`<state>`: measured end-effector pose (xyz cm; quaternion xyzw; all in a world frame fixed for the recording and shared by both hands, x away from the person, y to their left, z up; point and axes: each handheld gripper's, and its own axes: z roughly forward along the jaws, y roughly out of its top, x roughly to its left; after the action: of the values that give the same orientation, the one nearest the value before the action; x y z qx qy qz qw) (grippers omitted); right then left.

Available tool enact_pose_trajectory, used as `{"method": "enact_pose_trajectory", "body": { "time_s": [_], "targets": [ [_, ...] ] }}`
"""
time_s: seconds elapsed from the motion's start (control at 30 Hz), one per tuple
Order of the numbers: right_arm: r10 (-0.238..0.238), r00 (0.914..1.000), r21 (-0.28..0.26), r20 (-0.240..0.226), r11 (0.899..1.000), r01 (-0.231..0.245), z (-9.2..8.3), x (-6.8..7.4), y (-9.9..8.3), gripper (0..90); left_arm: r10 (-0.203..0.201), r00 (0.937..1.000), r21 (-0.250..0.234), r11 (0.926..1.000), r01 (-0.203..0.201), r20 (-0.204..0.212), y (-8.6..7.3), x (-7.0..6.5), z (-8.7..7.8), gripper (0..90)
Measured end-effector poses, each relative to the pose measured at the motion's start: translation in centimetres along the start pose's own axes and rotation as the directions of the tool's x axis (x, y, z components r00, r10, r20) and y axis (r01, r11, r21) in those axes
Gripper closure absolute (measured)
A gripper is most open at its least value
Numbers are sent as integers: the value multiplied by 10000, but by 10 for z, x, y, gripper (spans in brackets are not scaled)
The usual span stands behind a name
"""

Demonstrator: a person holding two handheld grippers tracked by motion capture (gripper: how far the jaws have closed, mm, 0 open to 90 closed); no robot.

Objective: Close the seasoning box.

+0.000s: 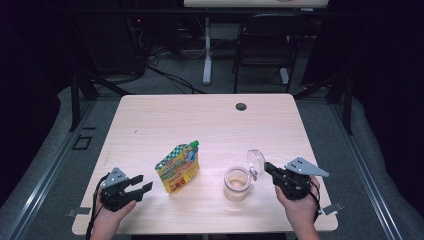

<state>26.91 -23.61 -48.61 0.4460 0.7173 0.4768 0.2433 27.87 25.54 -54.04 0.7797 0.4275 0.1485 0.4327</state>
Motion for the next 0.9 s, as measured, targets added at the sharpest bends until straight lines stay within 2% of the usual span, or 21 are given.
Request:
{"method": "enact_pose_trajectory", "body": {
  "time_s": [0.27, 0.7, 0.9],
  "targets": [
    [46, 9998, -151, -204, 9999, -49, 1, 4, 0, 900, -24, 10000, 65, 10000, 24, -8, 0, 1, 2, 501],
    [-456, 9973, 34, -582, 9989, 459, 7, 17, -1, 900, 156, 9999, 150, 9998, -157, 71, 1, 0, 5, 501],
    [-471, 9968, 86, -652, 9988, 478, 10, 21, -2, 900, 136, 9999, 90, 9999, -136, 50, 1, 0, 2, 501]
  ]
}}
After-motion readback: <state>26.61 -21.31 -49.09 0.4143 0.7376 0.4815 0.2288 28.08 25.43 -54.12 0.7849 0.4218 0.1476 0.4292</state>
